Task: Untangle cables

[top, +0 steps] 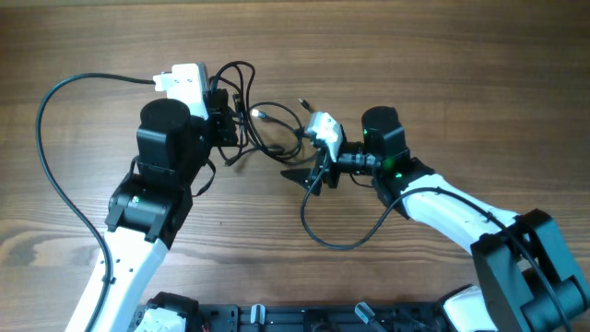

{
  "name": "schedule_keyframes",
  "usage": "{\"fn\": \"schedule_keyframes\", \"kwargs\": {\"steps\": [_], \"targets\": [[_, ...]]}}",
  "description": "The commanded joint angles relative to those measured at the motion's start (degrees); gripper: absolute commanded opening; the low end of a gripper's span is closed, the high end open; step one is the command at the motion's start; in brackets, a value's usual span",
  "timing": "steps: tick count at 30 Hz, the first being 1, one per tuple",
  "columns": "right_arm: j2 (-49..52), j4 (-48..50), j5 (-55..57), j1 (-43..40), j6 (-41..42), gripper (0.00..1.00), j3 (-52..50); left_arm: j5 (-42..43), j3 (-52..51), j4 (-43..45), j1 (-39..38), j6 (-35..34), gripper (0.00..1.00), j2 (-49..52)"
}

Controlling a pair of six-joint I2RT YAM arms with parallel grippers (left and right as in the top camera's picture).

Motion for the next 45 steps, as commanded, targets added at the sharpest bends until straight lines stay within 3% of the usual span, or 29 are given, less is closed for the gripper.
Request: {"fn": "schedule_keyframes", "kwargs": {"steps": [1, 6, 18, 27, 32, 37, 45], "targets": [[3.26, 0.79, 4.87, 0.39, -10.36, 0.87, -0.02, 1.33, 0.92, 0.83, 0.04, -1.11, 0.04, -0.11], [8.55, 6.91, 4.85, 0.44, -10.19, 0.77, -0.02, 1.36, 0.92, 0.81, 0.04, -1.14, 0.04, -0.11], [15.80, 19.23, 4.20, 3.74, -10.32, 0.73, -0.02, 1.99, 0.92, 0.76, -0.66, -1.16, 0.04, -0.09], [16.20, 18.53, 10.25, 4.79, -10.29, 0.54, -0.02, 1.97, 0.92, 0.81, -4.09, -1.14, 0.04, -0.09], [18.69, 18.49, 10.88, 4.79, -10.36, 0.52, -0.02, 2.01, 0.92, 0.72, -4.09, -1.14, 0.04, -0.09], [20.68, 20.41, 10.86, 4.79, -10.16, 0.45, 0.00, 1.95, 0.92, -0.76, -4.09, -1.11, 0.04, -0.02], [20.68, 22.73, 10.84, 4.79, -8.79, 0.47, 0.00, 1.44, 0.92, -2.14, -4.09, -0.98, 0.04, 5.66]]}}
